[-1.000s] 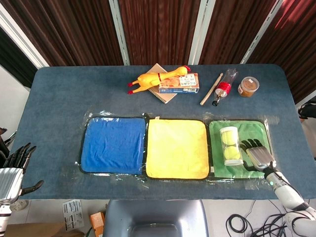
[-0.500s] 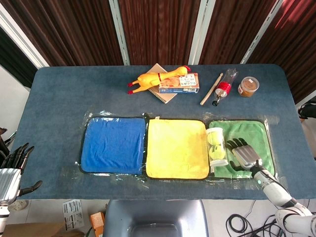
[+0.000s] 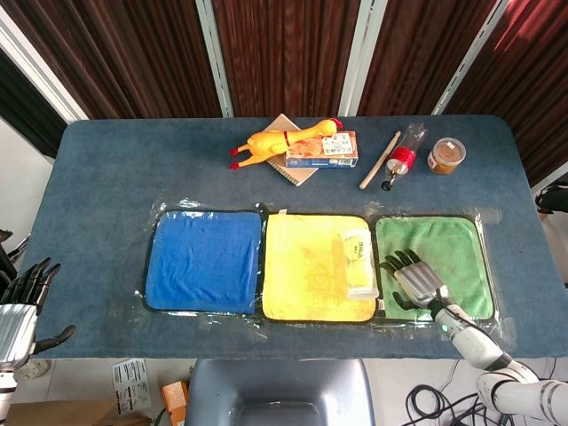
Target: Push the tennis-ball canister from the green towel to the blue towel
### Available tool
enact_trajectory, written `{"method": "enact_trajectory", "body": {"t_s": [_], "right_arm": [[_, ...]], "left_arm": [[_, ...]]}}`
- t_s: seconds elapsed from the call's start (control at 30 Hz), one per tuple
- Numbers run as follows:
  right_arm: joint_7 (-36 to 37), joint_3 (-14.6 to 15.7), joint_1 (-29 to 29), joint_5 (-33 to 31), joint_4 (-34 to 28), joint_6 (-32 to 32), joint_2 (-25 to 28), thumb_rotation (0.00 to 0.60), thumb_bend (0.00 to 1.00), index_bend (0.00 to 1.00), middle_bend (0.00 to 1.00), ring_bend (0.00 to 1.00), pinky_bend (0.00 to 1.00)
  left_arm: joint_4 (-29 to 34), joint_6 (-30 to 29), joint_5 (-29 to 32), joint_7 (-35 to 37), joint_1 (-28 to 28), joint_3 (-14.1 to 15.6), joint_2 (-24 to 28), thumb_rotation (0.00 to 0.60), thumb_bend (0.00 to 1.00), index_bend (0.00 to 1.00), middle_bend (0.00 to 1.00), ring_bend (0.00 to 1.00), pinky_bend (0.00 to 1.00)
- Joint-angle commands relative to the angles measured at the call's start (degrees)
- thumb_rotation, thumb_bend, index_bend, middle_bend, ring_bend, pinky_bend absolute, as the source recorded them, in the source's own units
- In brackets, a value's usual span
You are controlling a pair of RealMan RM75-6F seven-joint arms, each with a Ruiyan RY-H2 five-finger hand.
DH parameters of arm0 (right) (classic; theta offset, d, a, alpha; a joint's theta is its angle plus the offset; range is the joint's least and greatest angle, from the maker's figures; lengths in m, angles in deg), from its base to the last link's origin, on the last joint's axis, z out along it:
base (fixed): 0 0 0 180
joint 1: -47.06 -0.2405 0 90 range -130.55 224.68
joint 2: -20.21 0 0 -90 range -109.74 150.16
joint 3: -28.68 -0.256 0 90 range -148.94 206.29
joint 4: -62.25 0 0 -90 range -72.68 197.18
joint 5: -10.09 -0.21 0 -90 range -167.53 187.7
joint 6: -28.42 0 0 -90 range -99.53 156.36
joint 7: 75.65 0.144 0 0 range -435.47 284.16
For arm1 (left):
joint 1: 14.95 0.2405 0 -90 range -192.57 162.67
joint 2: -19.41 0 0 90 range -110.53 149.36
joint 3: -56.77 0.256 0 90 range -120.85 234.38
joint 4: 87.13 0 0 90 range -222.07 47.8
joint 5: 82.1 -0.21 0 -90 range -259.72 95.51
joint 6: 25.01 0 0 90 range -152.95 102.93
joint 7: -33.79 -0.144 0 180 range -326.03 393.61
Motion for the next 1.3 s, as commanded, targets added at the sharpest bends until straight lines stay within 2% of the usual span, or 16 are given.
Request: {"method": "enact_trajectory", "body": {"t_s": [0.03, 0.47, 1.0, 1.3], "right_arm": [[-1.2, 0.1, -0.7, -0.6, -0.8, 0.1, -0.2, 0.518, 0.47, 0.15, 0.09, 0.00, 0.00], [-4.2, -1.1, -5.1, -4.9, -1.9, 2.8, -2.7, 0.528, 0.47, 0.14, 0.09, 0.00, 0.00], [-8.5, -1.0, -10.5, -10.4, -6.1, 4.4, -3.9, 0.529, 0.47, 0.14, 0.09, 0.00, 0.00], [-11.9, -1.5, -14.9, -15.2, -8.1, 4.4, -4.8, 0.529, 0.44, 0.14, 0.09, 0.00, 0.00]], "left_arm": [[0.0, 0.0, -0.1, 0.0, 0.0, 0.1, 0.0, 0.600, 0.05, 0.00, 0.00, 0.03, 0.15], [0.0, 0.0, 0.1, 0.3, 0.1, 0.0, 0.2, 0.600, 0.05, 0.00, 0.00, 0.03, 0.15], [-0.1, -0.9, 0.4, 1.4, 0.6, -0.3, 0.6, 0.600, 0.05, 0.00, 0.00, 0.03, 0.15], [-0.2, -1.7, 0.3, 2.0, 1.1, -0.4, 0.6, 0.600, 0.05, 0.00, 0.00, 0.03, 0.15]]}}
